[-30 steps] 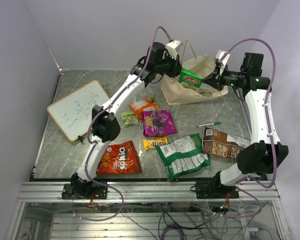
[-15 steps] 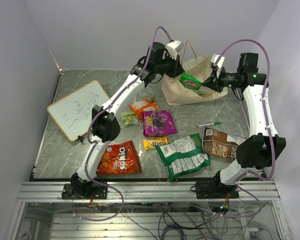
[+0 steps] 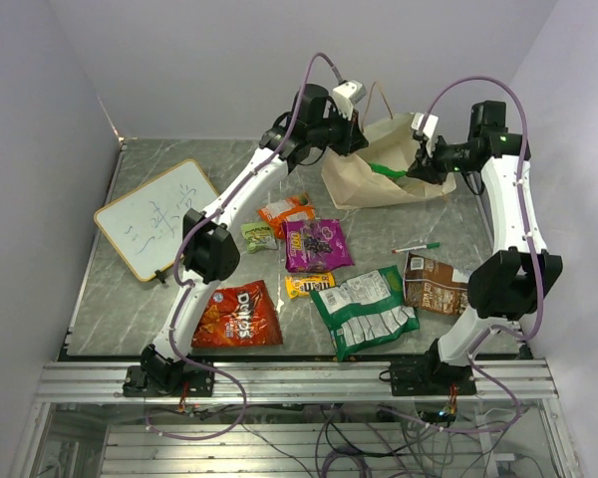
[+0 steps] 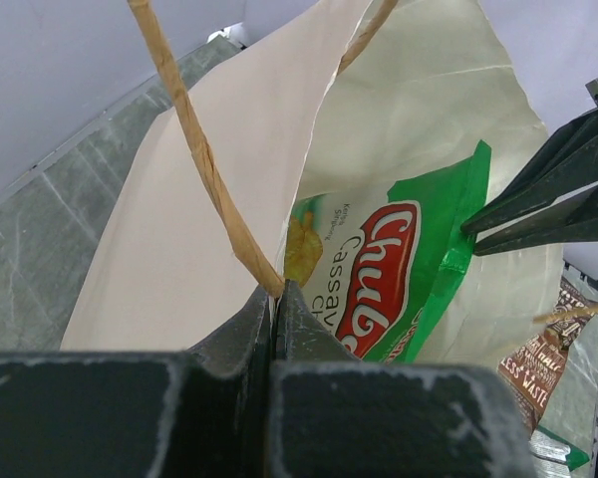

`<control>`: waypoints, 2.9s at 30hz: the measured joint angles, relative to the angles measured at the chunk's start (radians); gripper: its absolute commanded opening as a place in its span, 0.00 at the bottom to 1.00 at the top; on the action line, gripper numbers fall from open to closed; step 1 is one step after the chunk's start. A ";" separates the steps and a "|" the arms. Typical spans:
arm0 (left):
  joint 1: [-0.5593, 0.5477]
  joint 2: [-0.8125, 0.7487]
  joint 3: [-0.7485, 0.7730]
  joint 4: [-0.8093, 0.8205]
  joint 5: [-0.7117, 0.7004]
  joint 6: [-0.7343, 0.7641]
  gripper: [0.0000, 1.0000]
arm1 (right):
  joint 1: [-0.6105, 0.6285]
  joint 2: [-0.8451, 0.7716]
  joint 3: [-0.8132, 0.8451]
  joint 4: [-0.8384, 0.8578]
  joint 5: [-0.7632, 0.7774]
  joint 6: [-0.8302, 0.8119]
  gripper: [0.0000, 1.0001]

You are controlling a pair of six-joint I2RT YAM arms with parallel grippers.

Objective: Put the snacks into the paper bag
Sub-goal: Place the snack in the paper bag, then adjust the paper bag at the center of the board.

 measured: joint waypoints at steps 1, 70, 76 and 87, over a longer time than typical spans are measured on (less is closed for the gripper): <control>0.000 0.000 0.000 0.000 0.000 0.000 0.07 | 0.000 0.003 0.000 -0.004 0.008 -0.005 0.15; -0.029 -0.002 -0.005 0.019 0.034 -0.103 0.07 | 0.028 -0.263 -0.190 0.304 0.706 0.765 0.00; -0.058 -0.014 -0.005 0.014 0.042 -0.116 0.07 | 0.028 -0.344 -0.234 0.230 0.691 0.789 0.00; -0.078 -0.018 -0.007 -0.014 -0.014 -0.110 0.32 | -0.031 -0.356 -0.368 0.238 0.682 0.843 0.00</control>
